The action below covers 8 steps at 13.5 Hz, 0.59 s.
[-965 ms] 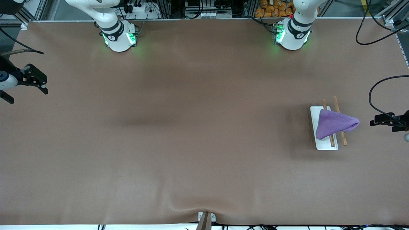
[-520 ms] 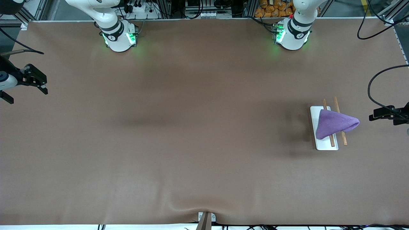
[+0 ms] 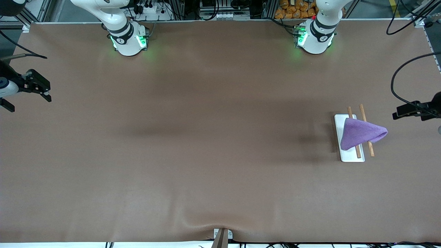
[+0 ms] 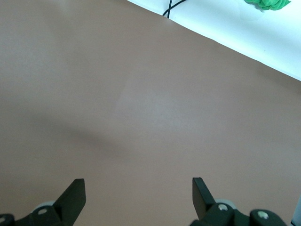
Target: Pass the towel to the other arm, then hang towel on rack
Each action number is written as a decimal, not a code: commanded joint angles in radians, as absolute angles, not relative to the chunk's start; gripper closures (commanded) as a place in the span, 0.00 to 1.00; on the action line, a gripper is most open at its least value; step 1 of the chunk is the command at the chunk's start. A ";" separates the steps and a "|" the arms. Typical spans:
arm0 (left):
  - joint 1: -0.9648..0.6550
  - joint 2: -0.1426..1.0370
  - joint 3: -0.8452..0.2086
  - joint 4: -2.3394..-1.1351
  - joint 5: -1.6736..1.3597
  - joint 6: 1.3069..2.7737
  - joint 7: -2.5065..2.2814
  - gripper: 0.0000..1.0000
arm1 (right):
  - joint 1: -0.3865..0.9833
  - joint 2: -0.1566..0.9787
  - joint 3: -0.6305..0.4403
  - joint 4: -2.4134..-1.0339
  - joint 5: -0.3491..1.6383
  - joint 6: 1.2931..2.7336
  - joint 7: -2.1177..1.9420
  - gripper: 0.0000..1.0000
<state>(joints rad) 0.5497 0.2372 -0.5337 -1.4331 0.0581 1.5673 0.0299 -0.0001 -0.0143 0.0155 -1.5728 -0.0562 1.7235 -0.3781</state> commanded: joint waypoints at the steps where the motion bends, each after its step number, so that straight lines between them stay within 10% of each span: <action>1: 0.558 0.186 -0.551 -1.450 0.041 1.546 -0.006 0.00 | -0.006 0.002 0.021 -1.545 -0.069 1.706 -0.362 0.00; 8: 0.560 0.133 -0.574 -1.448 0.005 1.517 -0.049 0.00 | -0.008 0.002 0.020 -1.545 -0.069 1.704 -0.362 0.00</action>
